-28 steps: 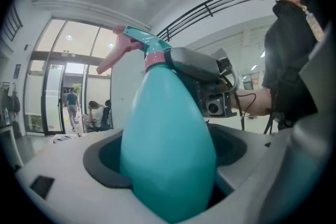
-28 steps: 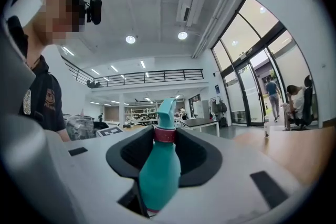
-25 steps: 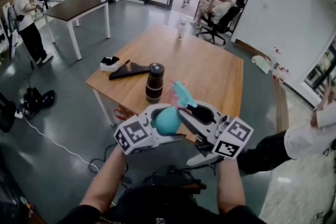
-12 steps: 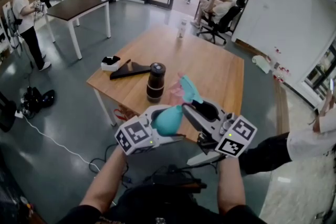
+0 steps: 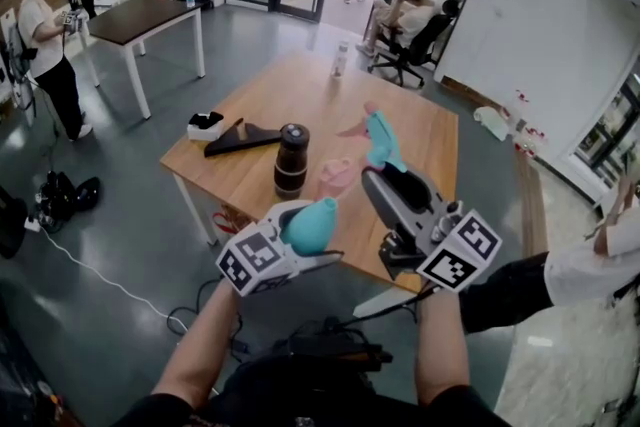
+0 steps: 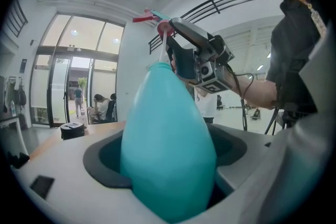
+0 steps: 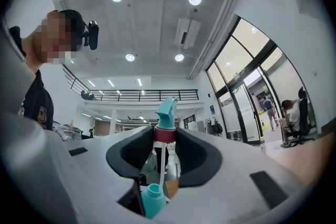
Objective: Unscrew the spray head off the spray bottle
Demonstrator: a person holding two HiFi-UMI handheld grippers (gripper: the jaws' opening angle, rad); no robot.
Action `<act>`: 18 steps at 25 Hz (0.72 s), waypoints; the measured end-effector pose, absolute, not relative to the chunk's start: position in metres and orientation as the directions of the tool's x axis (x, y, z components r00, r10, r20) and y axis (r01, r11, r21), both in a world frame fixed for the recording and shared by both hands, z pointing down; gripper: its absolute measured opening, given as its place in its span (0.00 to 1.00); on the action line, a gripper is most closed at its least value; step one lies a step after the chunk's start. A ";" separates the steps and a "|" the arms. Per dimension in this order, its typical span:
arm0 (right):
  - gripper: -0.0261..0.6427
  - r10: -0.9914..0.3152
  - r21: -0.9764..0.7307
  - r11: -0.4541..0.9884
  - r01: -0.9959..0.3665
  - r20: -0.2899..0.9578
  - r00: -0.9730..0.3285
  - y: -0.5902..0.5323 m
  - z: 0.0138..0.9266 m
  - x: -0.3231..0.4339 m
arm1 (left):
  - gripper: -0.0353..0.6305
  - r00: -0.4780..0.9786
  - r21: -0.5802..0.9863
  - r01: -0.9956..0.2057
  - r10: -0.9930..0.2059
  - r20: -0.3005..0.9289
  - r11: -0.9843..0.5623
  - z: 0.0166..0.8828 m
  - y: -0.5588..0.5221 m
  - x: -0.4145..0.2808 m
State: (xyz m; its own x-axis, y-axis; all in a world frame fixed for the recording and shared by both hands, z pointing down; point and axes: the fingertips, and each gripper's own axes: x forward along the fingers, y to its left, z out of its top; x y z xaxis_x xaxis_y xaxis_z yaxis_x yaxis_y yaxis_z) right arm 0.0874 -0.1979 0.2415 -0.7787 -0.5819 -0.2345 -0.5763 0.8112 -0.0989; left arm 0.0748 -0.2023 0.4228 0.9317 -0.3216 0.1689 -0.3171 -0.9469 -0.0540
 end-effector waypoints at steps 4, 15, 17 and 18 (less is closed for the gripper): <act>0.25 -0.599 -0.075 0.793 -0.604 -0.272 -0.753 -0.197 0.223 0.095 | 0.71 0.916 -0.065 -0.346 -0.352 0.193 -0.936 0.428 -0.210 0.072; 0.25 -0.708 -0.040 0.683 -0.729 -0.277 -0.649 -0.204 0.226 0.130 | 0.71 0.888 -0.069 -0.422 -0.427 0.171 -0.904 0.421 -0.229 0.073; 0.25 -0.748 -0.020 0.638 -0.769 -0.252 -0.614 -0.209 0.237 0.139 | 0.71 0.887 -0.068 -0.433 -0.438 0.144 -0.899 0.412 -0.231 0.076; 0.25 -0.767 -0.007 0.615 -0.788 -0.238 -0.596 -0.211 0.243 0.143 | 0.71 0.887 -0.065 -0.438 -0.443 0.130 -0.897 0.407 -0.231 0.077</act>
